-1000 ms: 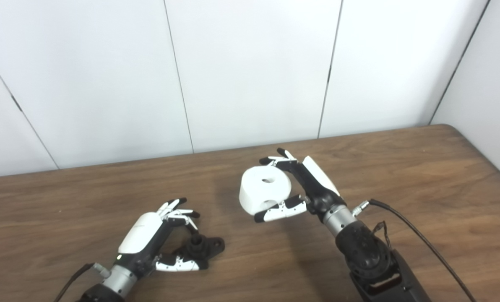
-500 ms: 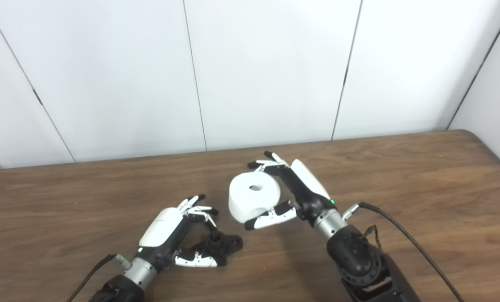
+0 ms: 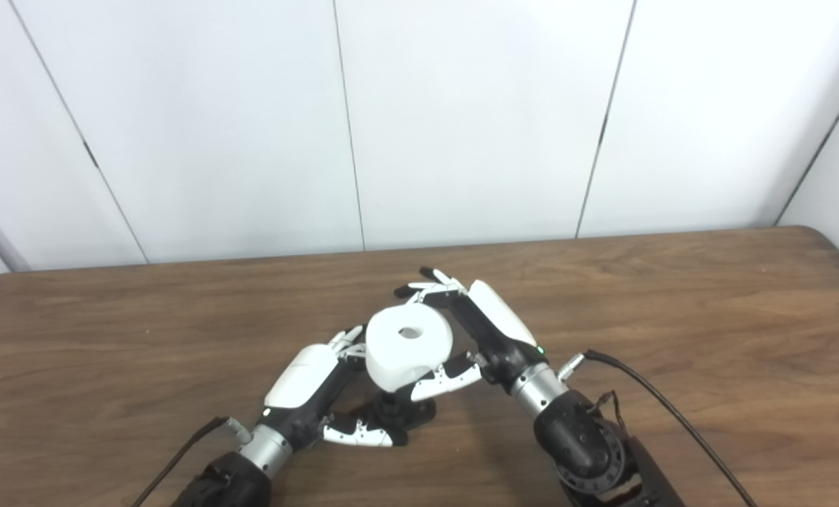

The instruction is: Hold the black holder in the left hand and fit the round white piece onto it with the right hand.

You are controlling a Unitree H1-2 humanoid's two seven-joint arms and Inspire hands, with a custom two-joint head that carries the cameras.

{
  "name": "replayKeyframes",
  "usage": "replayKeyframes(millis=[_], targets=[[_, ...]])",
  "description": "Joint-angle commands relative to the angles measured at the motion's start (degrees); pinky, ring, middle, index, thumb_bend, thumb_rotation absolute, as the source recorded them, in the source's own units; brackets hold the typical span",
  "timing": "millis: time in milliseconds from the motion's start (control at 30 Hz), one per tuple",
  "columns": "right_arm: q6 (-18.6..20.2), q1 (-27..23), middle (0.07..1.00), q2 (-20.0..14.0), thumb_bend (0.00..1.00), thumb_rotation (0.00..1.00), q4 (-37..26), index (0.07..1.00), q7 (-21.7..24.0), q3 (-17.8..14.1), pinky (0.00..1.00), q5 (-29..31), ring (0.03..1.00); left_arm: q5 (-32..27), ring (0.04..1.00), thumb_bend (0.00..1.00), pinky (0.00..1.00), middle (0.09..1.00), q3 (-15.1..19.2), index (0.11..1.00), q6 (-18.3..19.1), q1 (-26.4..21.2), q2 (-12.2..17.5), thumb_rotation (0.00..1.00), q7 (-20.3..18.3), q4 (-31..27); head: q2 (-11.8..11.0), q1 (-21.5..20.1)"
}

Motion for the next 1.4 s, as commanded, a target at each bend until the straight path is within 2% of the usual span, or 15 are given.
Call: replayKeyframes(millis=[0,833,1367], targets=[[-2.75,-1.71,0.808,0.27,0.52,0.14,-1.45,0.483,-0.54,-0.12,1.0,0.04,0.961,1.28,0.991,0.52,1.0,0.811,-0.87,0.48,0.62,-0.4,-0.36,0.05,-0.34,-0.78,0.1,0.29],[-0.78,2.7,0.816,-2.55,0.52,0.14,-4.67,0.483,4.67,-0.24,1.0,0.67,0.975,0.37,0.996,0.52,1.0,0.807,-0.52,0.48,2.13,-0.46,-0.42,0.05,-0.98,-2.39,1.7,0.89],[-0.89,2.66,0.816,-3.15,0.52,0.14,-3.96,0.483,4.91,-0.65,1.0,0.73,0.97,0.71,0.989,0.52,1.0,0.8,-0.48,0.48,2.36,-0.37,-0.68,0.05,-0.98,-3.93,2.51,1.23]])
